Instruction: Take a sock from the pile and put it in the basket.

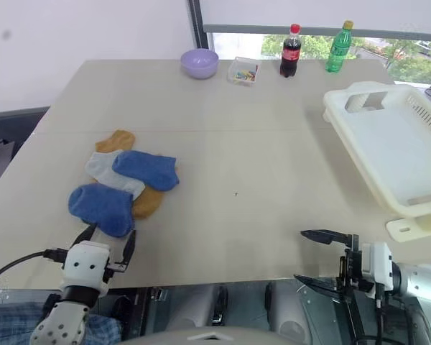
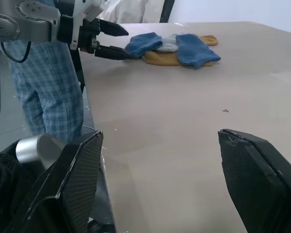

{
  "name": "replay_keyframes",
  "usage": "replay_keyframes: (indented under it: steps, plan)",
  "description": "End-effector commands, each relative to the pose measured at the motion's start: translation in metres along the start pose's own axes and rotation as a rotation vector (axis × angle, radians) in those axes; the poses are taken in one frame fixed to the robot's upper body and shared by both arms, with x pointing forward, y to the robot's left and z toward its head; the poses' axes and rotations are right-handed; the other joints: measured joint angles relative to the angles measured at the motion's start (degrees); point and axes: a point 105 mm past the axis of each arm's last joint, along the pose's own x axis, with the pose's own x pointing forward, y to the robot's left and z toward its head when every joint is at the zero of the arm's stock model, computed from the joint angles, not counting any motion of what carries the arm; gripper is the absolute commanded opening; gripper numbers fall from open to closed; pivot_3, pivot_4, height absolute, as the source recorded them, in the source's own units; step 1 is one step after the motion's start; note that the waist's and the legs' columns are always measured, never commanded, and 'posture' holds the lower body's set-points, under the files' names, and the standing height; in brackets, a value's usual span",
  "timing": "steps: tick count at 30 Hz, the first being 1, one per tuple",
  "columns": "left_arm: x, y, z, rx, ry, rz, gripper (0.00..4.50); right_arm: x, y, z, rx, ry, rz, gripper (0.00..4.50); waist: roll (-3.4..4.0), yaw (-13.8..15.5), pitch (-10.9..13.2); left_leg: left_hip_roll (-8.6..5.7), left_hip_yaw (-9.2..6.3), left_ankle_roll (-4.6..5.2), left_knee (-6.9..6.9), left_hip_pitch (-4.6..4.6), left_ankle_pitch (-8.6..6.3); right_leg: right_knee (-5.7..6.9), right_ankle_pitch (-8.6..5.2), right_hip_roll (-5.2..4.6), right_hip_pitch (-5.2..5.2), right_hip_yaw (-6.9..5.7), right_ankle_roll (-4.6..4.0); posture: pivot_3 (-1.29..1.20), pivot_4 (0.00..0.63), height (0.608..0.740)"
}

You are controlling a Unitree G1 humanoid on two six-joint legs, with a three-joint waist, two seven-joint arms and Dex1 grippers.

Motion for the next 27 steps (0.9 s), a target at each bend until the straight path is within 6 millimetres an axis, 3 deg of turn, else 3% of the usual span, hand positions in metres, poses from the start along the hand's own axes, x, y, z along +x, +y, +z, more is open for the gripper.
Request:
replay_keyframes:
  steps: [1,7,11,16,17,22,27]
  plan:
    - [0.004,-0.001,0.000,0.001,-0.005,0.006,4.00,0.003,0.001,0.008,-0.026,-0.009,0.020,3.87,0.01,0.01,0.00,0.00,-0.01,0.00,0.00,0.01,0.00,0.00,0.00,0.01,0.00,-0.01,0.00,0.00,0.150,0.735]
    - [0.005,-0.011,-0.009,-0.028,0.034,-0.040,4.00,0.003,-0.002,0.009,-0.037,-0.006,0.009,3.87,0.09,-0.02,-0.05,0.00,0.01,0.00,0.00,0.04,0.00,0.00,0.00,0.04,0.03,0.00,0.00,0.00,0.150,0.735]
    - [0.004,-0.007,-0.012,-0.037,0.053,-0.002,2.75,0.004,-0.003,0.009,-0.039,-0.004,0.002,3.92,0.09,-0.02,-0.05,-0.01,0.00,0.01,0.00,0.04,0.00,0.00,0.00,0.04,0.03,0.00,0.00,0.00,0.150,0.735]
    - [0.007,-0.007,-0.017,-0.065,0.068,-0.004,0.26,0.006,-0.005,0.009,-0.045,-0.001,-0.004,3.92,0.26,-0.01,-0.15,0.03,-0.03,0.01,0.00,0.06,0.01,0.02,0.00,0.06,0.03,-0.02,0.00,0.00,0.150,0.735]
    - [0.008,-0.007,-0.018,-0.066,0.068,-0.006,0.03,0.006,-0.005,0.009,-0.052,0.005,0.000,3.92,0.30,0.04,-0.17,0.02,-0.01,0.01,0.00,0.08,0.01,0.02,0.00,0.06,0.06,-0.02,0.00,0.00,0.150,0.735]
    - [0.009,-0.006,-0.020,-0.078,0.060,-0.014,0.03,0.008,-0.007,0.009,-0.059,0.009,0.002,3.92,0.47,0.09,-0.27,-0.04,0.00,0.01,0.01,0.09,0.01,0.02,0.00,0.07,0.09,-0.02,0.01,0.00,0.150,0.735]
    - [0.015,-0.019,0.006,-0.138,-0.035,-0.116,0.03,0.007,-0.007,0.008,-0.053,0.007,-0.003,3.92,0.49,0.10,-0.28,-0.04,-0.02,0.02,0.01,0.08,0.01,0.02,0.00,0.09,0.09,-0.04,0.01,0.00,0.150,0.735]
